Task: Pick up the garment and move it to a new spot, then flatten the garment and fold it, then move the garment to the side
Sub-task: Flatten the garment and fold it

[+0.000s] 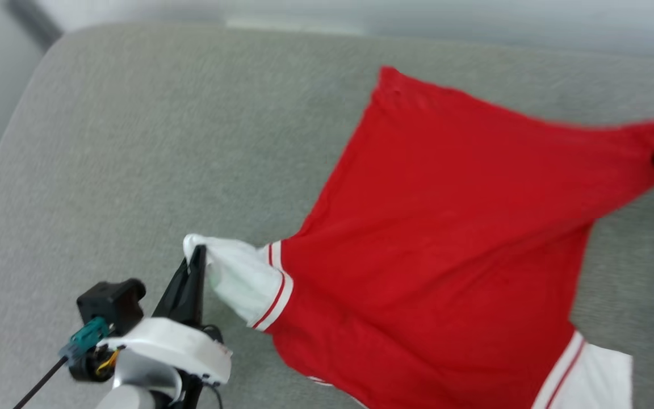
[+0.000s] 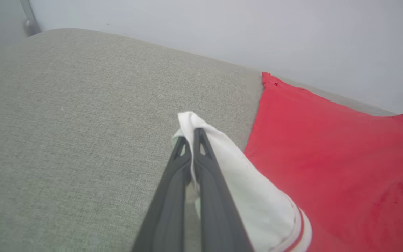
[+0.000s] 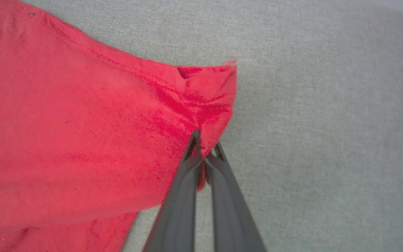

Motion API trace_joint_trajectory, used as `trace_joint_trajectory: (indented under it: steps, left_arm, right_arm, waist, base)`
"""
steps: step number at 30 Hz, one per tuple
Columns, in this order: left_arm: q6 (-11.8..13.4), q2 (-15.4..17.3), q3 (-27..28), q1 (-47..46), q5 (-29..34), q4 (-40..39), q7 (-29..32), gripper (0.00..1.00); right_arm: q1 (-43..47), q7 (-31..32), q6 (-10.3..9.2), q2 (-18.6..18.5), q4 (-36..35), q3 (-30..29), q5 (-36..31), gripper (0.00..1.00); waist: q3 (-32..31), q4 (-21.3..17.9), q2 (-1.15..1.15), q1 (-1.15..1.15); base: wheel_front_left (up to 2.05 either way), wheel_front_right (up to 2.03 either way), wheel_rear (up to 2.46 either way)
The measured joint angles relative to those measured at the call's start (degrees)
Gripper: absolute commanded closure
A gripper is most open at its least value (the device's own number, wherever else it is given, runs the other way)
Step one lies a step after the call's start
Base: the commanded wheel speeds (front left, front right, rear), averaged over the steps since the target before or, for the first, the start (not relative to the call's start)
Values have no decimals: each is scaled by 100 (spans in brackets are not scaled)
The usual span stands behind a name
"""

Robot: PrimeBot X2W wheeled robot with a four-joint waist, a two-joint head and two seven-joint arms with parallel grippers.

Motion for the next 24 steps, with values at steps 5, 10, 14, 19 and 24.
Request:
trace_joint_trajectory:
  steps: [5,10,14,19,24]
  left_arm:
    - [222,174,141,414,-68,-172,105,100]
    - [393,338,272,829,-156,-334,189,100]
    - [497,453,343,1086,-207,-409,278,100]
    - [537,526,378,1233,-265,-434,365,100]
    - [549,542,380,1277,-300,-433,406,100]
  right_arm:
    - [1288,42,-1,-407,-870,-126,509,100]
    - [2970,144,-1,-480,-1652,-713,713,100]
    - [4379,348,-2,-101,-2273,-1336,668,100]
    - [5883,616,-2,732,-3036,-2023,428,91]
    - [6594,636,-3,1566,-3687,-2336,254,0]
  waist:
    - [-429,-369,0,0]
    - [-795,-756,0,-1]
    - [-1050,-1026,0,-1]
    - [-1307,-1234,0,-2]
    - [-1374,-1316,0,-2]
  base:
    - [0,0,0]
    - [0,0,0]
    - [0,0,0]
    - [0,0,0]
    - [0,0,0]
